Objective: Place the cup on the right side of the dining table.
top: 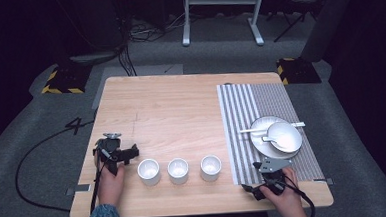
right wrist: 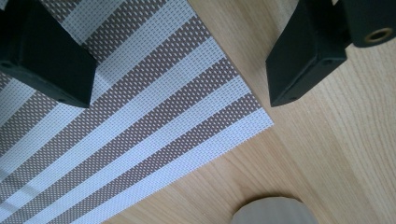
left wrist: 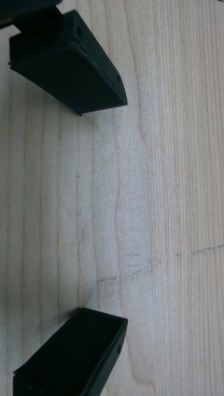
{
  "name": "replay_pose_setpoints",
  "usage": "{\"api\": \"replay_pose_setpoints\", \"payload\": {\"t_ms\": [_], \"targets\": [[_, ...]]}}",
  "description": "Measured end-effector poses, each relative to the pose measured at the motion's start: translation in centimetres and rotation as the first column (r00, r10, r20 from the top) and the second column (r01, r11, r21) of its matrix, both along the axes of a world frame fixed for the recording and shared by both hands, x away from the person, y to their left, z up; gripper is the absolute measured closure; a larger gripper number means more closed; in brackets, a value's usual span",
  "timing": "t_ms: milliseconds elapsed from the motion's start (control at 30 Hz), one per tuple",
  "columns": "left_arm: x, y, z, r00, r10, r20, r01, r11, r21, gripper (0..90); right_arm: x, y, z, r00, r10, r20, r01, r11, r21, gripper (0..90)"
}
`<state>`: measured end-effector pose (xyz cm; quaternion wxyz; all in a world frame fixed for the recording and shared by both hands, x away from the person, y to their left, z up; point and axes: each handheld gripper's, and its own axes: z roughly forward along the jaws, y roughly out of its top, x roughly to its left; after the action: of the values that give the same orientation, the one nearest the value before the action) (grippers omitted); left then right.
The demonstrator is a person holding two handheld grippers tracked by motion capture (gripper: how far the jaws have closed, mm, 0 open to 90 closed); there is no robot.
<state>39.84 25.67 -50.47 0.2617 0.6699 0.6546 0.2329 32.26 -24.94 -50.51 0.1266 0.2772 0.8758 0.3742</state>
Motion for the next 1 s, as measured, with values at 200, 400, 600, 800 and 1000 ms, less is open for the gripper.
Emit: {"api": "replay_pose_setpoints", "payload": {"t_ms": [200, 400, 600, 800, 1000], "targets": [[-0.02, -0.03, 0.00, 1.0000, 0.004, -0.001, -0.004, 1.0000, 0.000, 0.3, 0.00, 0.01, 0.00, 1.0000, 0.000, 0.000, 0.000, 1.0000, 0.000, 8.1], [-0.02, -0.03, 0.00, 1.0000, 0.004, -0.001, -0.004, 1.0000, 0.001, 0.3, 0.00, 0.01, 0.00, 1.0000, -0.001, 0.000, 0.001, 1.0000, 0.000, 8.1], [-0.02, -0.03, 0.00, 1.0000, 0.004, -0.001, -0.004, 1.0000, 0.000, 0.3, -0.05, 0.13, 0.01, 0.9999, -0.011, -0.004, 0.011, 0.9999, 0.000, 7.8], [0.00, -0.03, 0.00, 1.0000, 0.002, 0.000, -0.002, 1.0000, 0.000, 0.2, -0.06, 0.13, 0.02, 0.9999, -0.010, -0.004, 0.010, 0.9999, 0.000, 7.8], [0.00, -0.04, 0.01, 1.0000, 0.003, -0.001, -0.003, 1.0000, 0.001, 0.2, -0.03, 0.26, 0.02, 1.0000, -0.002, -0.002, 0.002, 1.0000, -0.001, 8.0]]}}
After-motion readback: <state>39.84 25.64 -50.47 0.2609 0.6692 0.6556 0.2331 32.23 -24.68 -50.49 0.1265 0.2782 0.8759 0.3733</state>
